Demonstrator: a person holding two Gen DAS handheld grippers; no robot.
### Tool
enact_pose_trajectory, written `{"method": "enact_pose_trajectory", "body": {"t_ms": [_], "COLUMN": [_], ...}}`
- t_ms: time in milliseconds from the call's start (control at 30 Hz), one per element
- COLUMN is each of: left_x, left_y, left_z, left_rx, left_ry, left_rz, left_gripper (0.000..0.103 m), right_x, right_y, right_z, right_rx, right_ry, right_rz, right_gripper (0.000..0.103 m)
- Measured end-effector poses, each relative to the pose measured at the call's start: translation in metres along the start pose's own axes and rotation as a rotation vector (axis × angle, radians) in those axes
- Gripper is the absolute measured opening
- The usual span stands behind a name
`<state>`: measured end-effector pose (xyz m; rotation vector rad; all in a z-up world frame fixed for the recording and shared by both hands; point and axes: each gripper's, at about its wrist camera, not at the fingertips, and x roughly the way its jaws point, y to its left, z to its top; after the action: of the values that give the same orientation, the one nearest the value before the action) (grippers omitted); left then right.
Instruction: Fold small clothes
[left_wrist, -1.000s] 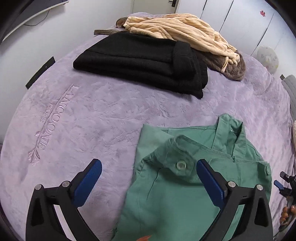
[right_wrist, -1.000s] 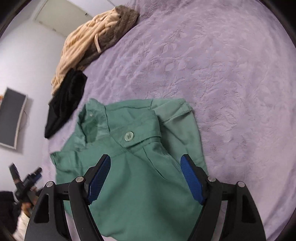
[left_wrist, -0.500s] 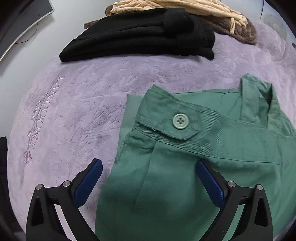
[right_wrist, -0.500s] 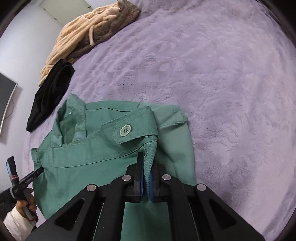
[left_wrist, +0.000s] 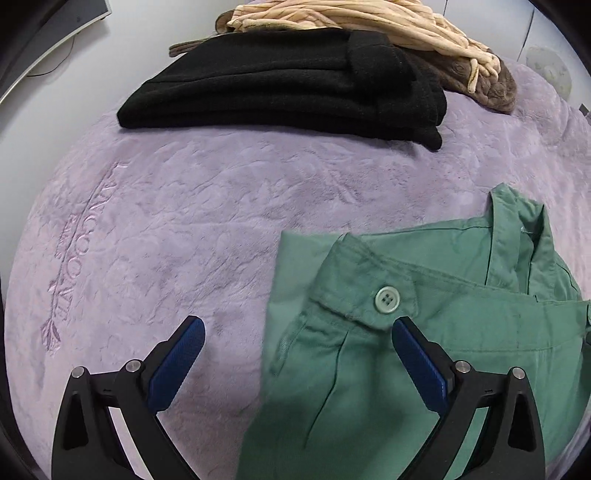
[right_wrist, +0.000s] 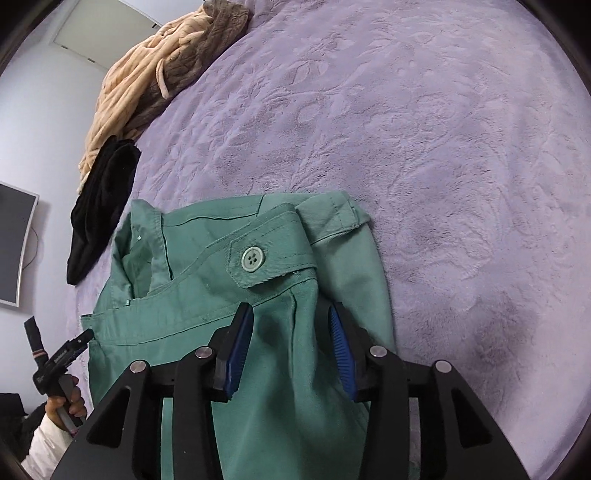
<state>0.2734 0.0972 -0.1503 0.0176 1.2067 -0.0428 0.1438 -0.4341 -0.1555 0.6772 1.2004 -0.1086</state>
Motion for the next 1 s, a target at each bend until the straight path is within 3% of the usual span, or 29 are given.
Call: {"method": "enact_pose_trajectory", "body": {"t_ms": [33,67,100,167,200,333,467,567,633,667,700,733,867,1000], "left_x": [0.008,0.015,0.020,0.020,0.013,-0.017,0.007,0.026,0.024,0.020,0.015,0.009,-0.034,-0.067], "left_y": [-0.004,-0.008,-0.011,-0.017,-0.020,-0.011,-0.008,-0.015,-0.017,-0.014,-0.011,-0.006,0.007,-0.004], "left_z": [0.005,0.009,0.012,0.012,0.011,0.007,0.011,0.010,0.011,0.012,0.013,0.013,0.006,-0.017], "left_rx": [-0.005,-0.014,-0.017,-0.023,-0.015,0.004,-0.001,-0.001,-0.009,-0.012,-0.014,-0.016,0.003,0.050], "left_ry": [0.023,0.044,0.065,0.061,0.042,-0.041,-0.003,-0.008,-0.035,-0.038,-0.042,-0.043,-0.084,-0.093], "left_rz": [-0.031,-0.058,-0.080,-0.072,-0.086,-0.102,-0.076,0.017,0.096,0.120,0.115,0.095,0.086,-0.004], "left_gripper": [0.093,0.078,0.045,0.035,0.021,0.021,0.022,0.040,0.063,0.068,0.070,0.070,0.070,0.070], "right_x": [0.004,0.007,0.007,-0.002,-0.008,-0.012,0.029,0.033,0.024,0.017,0.006,-0.006,-0.044,-0.038], "right_y": [0.003,0.007,0.011,0.024,0.029,0.039,0.020,0.014,0.014,0.014,0.013,0.013,0.025,0.072], "right_z": [0.000,0.000,-0.001,-0.002,-0.002,0.006,0.010,0.009,0.009,0.009,0.008,0.006,-0.017,-0.069], "right_rx": [-0.001,-0.008,-0.021,-0.072,-0.098,-0.174,-0.120,-0.085,-0.076,-0.073,-0.071,-0.070,-0.096,-0.200], "right_ry": [0.008,0.020,0.023,-0.014,-0.037,-0.059,0.017,0.005,0.005,0.003,-0.011,-0.037,-0.071,0.044], "right_rz": [-0.003,-0.011,-0.020,-0.025,-0.016,-0.026,-0.084,-0.074,-0.092,-0.119,-0.146,-0.150,-0.056,0.115], "right_gripper": [0.046,0.038,0.008,0.006,0.006,0.006,0.007,0.009,0.024,0.039,0.046,0.046,0.046,0.038]}}
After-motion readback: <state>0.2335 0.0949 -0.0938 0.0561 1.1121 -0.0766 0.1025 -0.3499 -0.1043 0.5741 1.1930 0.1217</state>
